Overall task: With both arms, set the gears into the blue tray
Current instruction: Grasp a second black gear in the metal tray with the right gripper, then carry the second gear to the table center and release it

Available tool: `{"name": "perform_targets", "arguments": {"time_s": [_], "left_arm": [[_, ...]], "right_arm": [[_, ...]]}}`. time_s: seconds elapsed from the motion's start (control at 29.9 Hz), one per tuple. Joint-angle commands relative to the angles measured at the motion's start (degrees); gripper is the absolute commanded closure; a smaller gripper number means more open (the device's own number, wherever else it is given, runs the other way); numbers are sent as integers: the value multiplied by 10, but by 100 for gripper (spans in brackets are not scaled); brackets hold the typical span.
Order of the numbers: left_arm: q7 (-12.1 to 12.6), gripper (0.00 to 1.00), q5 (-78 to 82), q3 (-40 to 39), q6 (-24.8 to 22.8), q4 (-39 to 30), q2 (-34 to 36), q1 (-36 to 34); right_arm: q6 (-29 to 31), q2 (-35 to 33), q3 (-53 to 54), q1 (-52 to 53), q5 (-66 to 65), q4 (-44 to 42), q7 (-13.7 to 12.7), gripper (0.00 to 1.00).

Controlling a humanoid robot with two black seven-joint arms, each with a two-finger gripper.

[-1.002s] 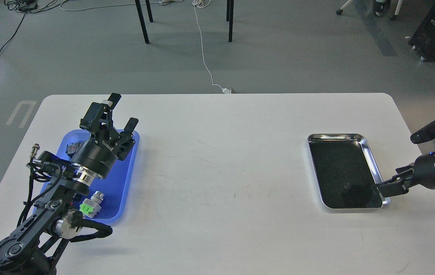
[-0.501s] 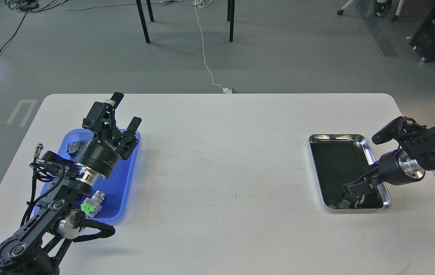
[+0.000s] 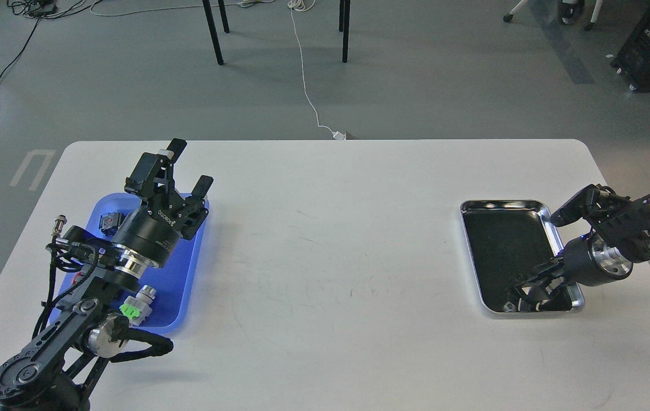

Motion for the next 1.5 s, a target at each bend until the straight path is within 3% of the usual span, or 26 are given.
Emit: {"name": "perform_targets", "arguments": {"time_s": [0.0,0.2,0.47,0.8,1.27,1.47], "left_arm": [[0,2,0,-1,0,0,1,0],[0,2,0,-1,0,0,1,-1],[-1,2,0,-1,-5,0,0,-1],[-1,2,0,-2,-8,0,1,-1],[-1,2,0,-1,-8,-2,-4,-1],[-1,2,0,-2,-7,-3,-10,0]], "right_arm": [[0,14,0,1,0,-6,0,41],[0,18,-7,9,0,-13,0,42],[0,23,-23,16,-1,-21,0,67],[0,23,-30,27,-1,-20,0,82],[0,27,-28,140,13,50,0,82],[0,109,-31,174,78,46,0,82]]}}
